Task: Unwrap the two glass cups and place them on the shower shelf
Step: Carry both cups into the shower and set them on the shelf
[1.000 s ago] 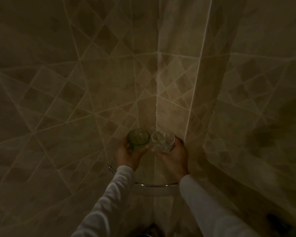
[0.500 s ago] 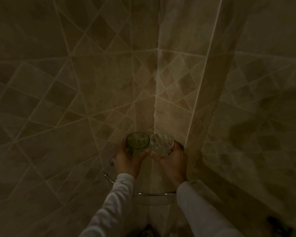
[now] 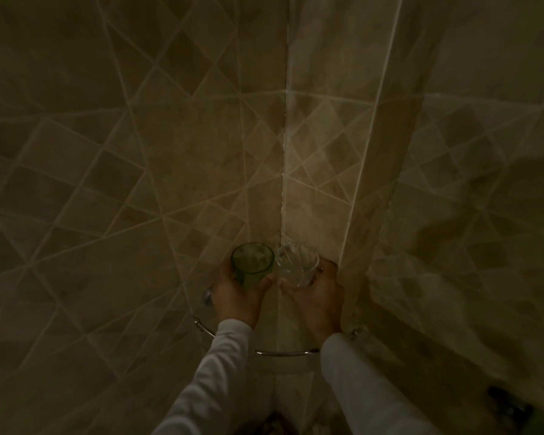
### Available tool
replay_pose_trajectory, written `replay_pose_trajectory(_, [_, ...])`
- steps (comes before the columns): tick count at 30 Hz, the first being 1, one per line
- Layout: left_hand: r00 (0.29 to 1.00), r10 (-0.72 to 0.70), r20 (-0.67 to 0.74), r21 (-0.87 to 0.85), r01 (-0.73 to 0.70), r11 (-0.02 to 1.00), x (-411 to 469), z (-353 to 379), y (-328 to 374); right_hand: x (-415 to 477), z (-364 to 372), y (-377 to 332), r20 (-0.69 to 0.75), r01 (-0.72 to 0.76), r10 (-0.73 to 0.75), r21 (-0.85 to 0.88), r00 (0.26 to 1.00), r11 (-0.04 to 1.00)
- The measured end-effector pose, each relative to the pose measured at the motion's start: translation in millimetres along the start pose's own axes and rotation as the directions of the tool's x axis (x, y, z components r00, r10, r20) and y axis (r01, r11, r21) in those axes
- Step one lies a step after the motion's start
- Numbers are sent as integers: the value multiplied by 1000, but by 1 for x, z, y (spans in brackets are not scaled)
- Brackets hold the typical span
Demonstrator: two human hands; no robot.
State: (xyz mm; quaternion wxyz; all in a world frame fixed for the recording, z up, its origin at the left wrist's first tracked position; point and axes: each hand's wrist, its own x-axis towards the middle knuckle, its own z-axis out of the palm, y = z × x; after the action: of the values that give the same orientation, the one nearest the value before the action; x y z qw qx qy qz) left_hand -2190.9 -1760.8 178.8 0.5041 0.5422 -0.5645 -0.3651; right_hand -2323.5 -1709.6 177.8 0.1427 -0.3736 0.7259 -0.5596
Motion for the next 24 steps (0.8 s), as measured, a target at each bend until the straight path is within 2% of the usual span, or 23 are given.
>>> replay_pose_trajectory(7, [999, 37, -16, 57, -36, 998, -6, -3, 8, -6, -1, -4, 3, 20, -20, -60, 1000, 998])
replay_pose_trajectory(11, [1000, 14, 25, 80, -16, 997, -8, -6, 10, -7, -9, -3, 37, -17, 20, -76, 999, 997])
replay_pose_trajectory(14, [1000, -5, 16, 97, 3, 995, -14, -10, 13, -6, -23, 1, 52, 11, -5, -114, 999, 993])
replay_pose_trajectory(19, [1000, 27, 2, 190, -27, 981, -32, -22, 21, -11, -47, 0, 42, 144, -142, -68, 989, 987])
replay_pose_trajectory(22, [992, 127, -7, 287, -120, 950, -49, -25, 29, -18, -58, -1, 111, 294, -283, -99, 953, 951])
replay_pose_trajectory(24, [975, 221, 8, 399, -206, 894, -62, -28, 31, -25, -65, -1, 186, 408, -377, -174, 908, 896])
